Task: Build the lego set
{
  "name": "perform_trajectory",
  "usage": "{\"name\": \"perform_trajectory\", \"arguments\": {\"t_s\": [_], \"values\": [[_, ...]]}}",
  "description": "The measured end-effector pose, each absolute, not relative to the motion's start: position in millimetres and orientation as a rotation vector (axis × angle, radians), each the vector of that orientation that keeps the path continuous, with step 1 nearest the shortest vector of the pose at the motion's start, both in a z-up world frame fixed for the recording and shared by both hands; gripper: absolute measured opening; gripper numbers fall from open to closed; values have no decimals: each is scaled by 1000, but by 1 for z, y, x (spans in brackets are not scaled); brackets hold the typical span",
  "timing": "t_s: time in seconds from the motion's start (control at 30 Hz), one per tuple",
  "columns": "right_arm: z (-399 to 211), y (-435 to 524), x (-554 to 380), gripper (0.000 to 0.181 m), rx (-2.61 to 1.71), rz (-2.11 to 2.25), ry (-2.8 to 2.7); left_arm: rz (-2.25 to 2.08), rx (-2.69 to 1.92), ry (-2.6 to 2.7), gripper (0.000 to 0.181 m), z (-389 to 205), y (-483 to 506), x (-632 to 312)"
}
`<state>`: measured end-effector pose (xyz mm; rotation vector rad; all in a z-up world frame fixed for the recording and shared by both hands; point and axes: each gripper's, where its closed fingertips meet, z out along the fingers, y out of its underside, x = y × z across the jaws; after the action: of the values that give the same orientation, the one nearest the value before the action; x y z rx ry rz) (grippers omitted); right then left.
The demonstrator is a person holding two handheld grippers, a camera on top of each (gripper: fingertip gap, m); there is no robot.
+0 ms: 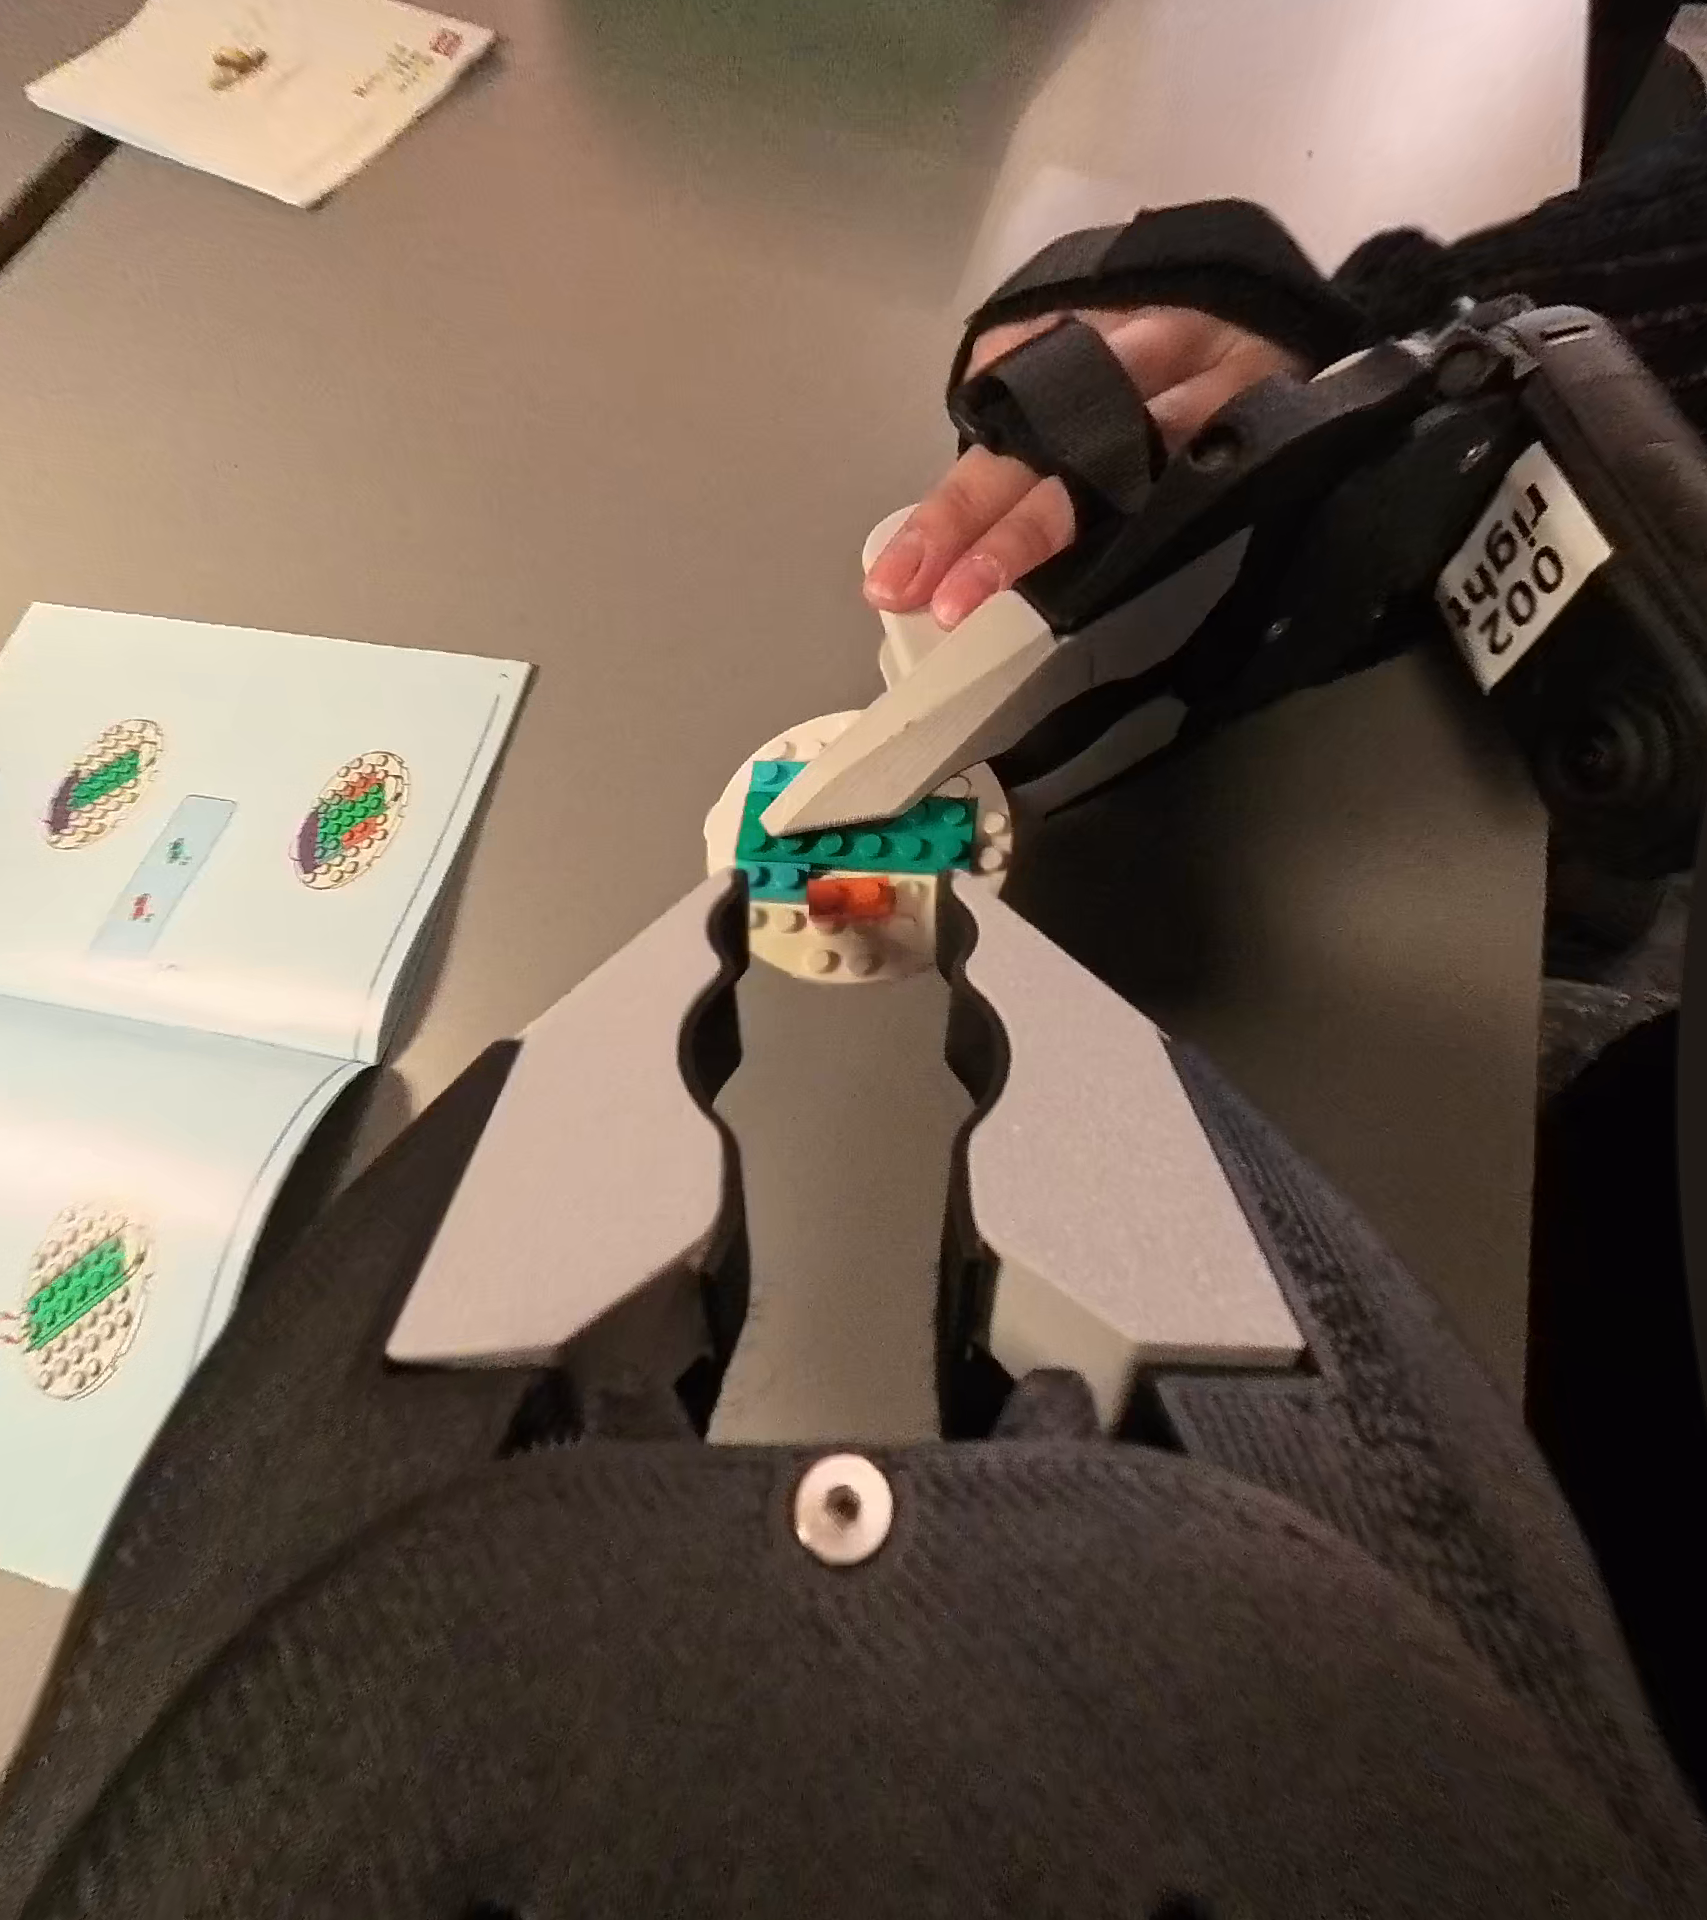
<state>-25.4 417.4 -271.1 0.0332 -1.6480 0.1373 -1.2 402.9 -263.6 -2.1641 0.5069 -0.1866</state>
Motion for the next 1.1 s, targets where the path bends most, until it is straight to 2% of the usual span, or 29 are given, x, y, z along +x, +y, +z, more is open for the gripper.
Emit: {"name": "perform_trajectory", "arguments": {"t_s": [0.13, 0.4, 0.5, 0.63, 1.1], "values": [[-270, 419, -26, 7, 10, 150, -1650, -136, -1986, 575, 53, -250, 392, 1], [-272, 419, -28, 7, -33, 188, -1678, 729, -1581, 1061, 56, -271, 389, -10], [-273, 419, -28, 7, -37, 189, -1682, 954, -1484, 1129, 46, -277, 397, -13], [-273, 419, -28, 7, -39, 196, -1685, 994, -1440, 1162, 35, -281, 402, -7], [-275, 414, -27, 7, -30, 209, -1702, 1076, -1399, 1163, 16, -280, 407, -9]]}}
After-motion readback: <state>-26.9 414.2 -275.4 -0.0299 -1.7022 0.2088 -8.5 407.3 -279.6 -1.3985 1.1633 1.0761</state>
